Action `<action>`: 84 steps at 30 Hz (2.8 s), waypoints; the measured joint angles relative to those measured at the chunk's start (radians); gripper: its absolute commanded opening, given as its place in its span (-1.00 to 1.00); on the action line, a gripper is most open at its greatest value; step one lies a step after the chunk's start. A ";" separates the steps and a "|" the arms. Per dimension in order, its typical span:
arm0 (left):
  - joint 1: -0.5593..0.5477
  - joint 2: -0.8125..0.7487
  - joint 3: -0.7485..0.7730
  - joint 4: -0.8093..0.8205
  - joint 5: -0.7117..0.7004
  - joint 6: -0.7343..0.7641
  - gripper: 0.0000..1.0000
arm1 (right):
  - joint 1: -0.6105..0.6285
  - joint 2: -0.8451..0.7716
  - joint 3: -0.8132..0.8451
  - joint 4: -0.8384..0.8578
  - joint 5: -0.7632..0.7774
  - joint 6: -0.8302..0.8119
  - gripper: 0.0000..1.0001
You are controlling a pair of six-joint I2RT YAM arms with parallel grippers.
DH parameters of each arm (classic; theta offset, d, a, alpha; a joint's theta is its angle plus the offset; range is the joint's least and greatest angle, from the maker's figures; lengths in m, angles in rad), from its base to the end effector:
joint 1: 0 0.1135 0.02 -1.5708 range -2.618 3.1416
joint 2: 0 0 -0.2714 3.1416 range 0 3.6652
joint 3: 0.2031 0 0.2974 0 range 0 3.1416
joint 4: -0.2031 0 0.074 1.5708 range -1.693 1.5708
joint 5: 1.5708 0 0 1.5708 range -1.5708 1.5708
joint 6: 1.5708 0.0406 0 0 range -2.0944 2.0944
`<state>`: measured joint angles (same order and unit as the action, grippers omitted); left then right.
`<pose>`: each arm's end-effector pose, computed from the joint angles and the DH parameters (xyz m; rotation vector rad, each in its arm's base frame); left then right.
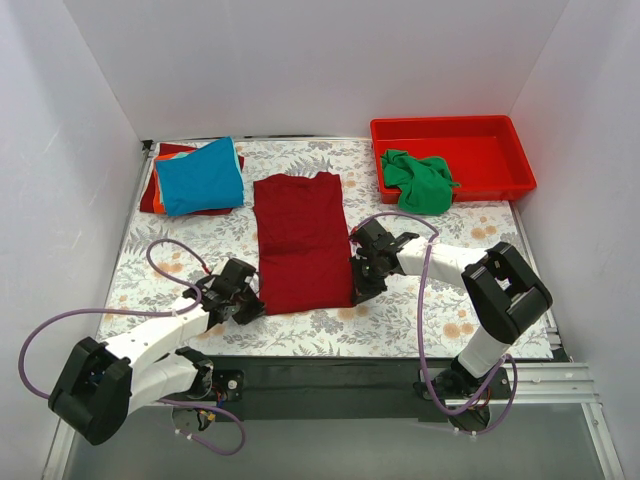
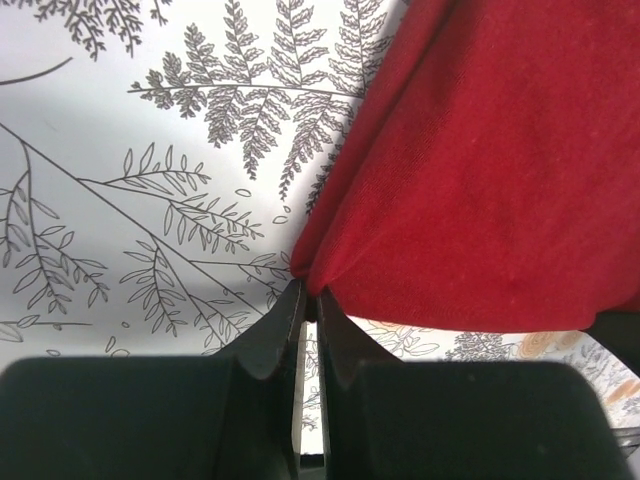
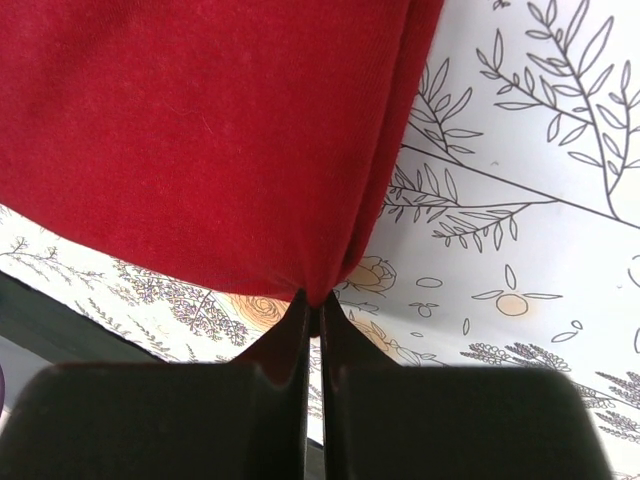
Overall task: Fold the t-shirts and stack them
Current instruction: Fold the tshirt
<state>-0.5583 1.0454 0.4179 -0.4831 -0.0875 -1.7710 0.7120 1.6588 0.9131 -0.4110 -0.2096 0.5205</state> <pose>0.1764 -0.1060 0.1233 -1.6352 2.3070 -0.5596 0.2551 0.2313 0.1262 -0.3368 2.8451 0.5936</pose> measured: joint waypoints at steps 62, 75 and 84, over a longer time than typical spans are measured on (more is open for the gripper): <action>0.014 0.121 0.632 -0.343 0.125 0.140 -1.00 | -0.058 -0.178 0.554 -0.604 0.436 -0.051 -0.97; 0.135 0.232 0.662 -0.209 0.155 0.232 -1.00 | -0.105 0.025 0.782 -0.558 0.447 -0.137 -0.97; 0.234 0.341 0.664 -0.114 0.224 0.293 -1.00 | -0.128 0.208 0.952 -0.531 0.450 -0.166 -0.97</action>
<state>-0.3241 1.3869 1.0821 -0.5972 0.1368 -1.4784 0.5842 1.8671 1.8648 -0.9417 0.2401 0.3542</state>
